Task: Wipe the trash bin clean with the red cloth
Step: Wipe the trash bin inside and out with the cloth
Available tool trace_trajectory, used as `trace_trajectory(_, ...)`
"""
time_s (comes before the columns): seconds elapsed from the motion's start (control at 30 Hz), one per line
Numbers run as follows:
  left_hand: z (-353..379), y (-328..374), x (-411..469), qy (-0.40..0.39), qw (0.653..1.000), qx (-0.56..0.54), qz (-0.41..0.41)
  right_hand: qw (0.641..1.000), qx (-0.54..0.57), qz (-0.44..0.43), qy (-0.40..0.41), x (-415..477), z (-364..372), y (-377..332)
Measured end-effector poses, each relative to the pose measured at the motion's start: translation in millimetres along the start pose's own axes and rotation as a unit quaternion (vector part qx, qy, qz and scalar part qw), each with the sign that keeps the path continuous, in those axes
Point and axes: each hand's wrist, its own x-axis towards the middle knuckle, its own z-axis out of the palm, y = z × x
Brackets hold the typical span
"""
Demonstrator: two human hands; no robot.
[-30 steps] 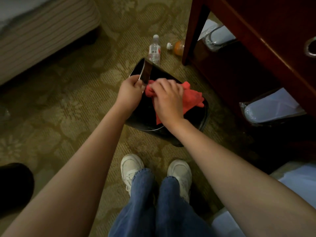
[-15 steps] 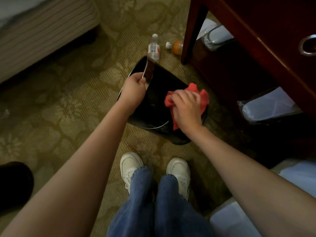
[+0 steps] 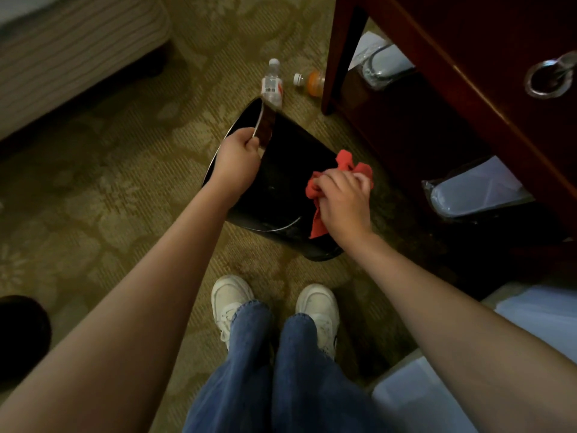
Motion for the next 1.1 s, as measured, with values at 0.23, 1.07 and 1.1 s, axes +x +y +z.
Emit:
trace_trajectory(0.23, -5.2, -5.9, -1.3, 0.000, 1.000, 0.004, -0.003, 0.995, 0.038, -0.087, 0.034, 41.0, 16.3, -54.0)
trace_trajectory(1.07, -8.1, -10.8, 0.2, 0.008, 1.000, -0.003, -0.022, 0.998, -0.054, -0.025, -0.036, -24.5, 6.2, 15.5)
trace_trajectory(1.1, -6.5, -9.2, 0.7, 0.010, 1.000, -0.004, -0.017, 0.998, -0.044, -0.019, -0.030, -20.7, 5.5, 9.4)
